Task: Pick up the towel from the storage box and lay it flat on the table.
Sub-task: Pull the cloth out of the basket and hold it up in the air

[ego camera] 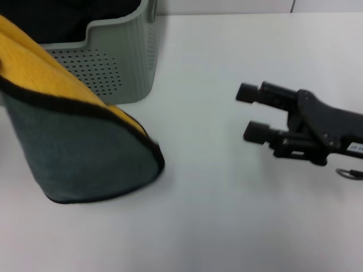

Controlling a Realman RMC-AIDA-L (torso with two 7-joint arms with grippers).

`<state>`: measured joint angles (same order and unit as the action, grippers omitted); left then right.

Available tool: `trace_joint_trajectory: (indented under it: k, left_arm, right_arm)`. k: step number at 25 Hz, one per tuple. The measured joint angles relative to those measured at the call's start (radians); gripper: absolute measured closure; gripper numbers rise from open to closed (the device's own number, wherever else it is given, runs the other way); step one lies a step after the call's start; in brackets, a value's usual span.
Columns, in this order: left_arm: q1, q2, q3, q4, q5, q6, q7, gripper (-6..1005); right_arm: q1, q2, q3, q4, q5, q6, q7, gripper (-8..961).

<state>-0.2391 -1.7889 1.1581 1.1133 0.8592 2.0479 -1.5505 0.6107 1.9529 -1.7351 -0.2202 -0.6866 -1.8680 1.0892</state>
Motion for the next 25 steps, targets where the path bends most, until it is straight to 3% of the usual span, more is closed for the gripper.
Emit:
trace_joint_trajectory:
  k: [7,16,25]
  left_arm:
    - [-0.061,0.026,0.068,0.008,0.027,-0.001,0.000,990]
    - [-0.092,0.028,0.109,0.046,0.022,0.000,0.004,989]
    - [-0.128,0.015,0.103,0.056,0.013,-0.003,0.003,989]
  right_arm:
    - [0.003,-0.020,0.018,0.005,-0.012,0.000,0.059,175]
    - [0.069,0.030,0.014,0.013,-0.188,0.033,0.248,178]
    - [0.088,0.023,0.025,0.013,-0.180,0.024,0.385,190]
